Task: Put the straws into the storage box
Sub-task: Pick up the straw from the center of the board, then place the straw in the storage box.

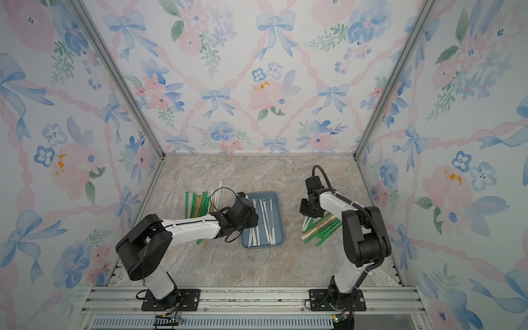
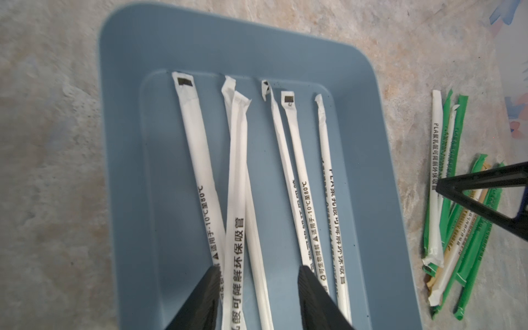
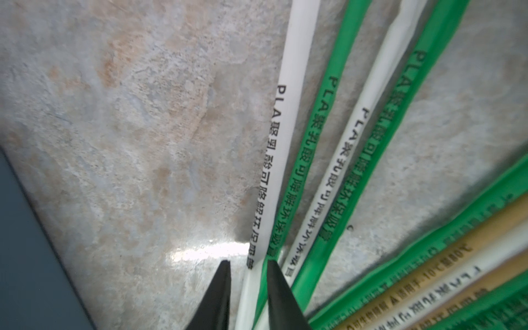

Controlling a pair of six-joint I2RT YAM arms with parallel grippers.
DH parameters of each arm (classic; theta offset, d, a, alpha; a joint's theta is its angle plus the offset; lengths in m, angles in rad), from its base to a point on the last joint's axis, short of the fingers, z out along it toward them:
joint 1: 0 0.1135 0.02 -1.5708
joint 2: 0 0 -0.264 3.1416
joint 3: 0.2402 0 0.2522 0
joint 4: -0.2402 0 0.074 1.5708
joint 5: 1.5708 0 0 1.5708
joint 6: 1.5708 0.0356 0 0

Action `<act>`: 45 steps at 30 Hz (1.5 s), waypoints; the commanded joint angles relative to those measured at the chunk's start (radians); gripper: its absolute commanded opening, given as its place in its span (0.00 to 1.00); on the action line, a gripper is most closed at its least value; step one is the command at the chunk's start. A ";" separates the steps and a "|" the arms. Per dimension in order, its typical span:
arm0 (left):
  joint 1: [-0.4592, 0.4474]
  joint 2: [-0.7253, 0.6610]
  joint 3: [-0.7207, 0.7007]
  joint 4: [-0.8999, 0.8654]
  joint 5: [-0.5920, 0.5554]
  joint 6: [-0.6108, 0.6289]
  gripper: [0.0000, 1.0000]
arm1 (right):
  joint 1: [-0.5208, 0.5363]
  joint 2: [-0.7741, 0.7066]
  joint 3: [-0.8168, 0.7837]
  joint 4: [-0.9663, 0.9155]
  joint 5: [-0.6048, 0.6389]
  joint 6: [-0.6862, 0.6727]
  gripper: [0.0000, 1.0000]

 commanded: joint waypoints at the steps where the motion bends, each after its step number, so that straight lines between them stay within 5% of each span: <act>1: -0.004 -0.036 -0.003 -0.006 -0.026 0.021 0.48 | 0.010 0.037 0.035 -0.018 0.008 -0.020 0.25; 24: 0.076 -0.146 -0.069 -0.009 -0.061 0.064 0.47 | 0.051 0.017 0.078 -0.088 -0.004 -0.022 0.02; 34: 0.149 -0.185 -0.105 -0.008 -0.054 0.103 0.47 | 0.217 -0.123 0.083 -0.062 -0.142 0.124 0.03; 45: 0.258 -0.216 -0.164 -0.011 -0.058 0.152 0.46 | 0.430 -0.008 0.079 0.025 -0.184 0.215 0.04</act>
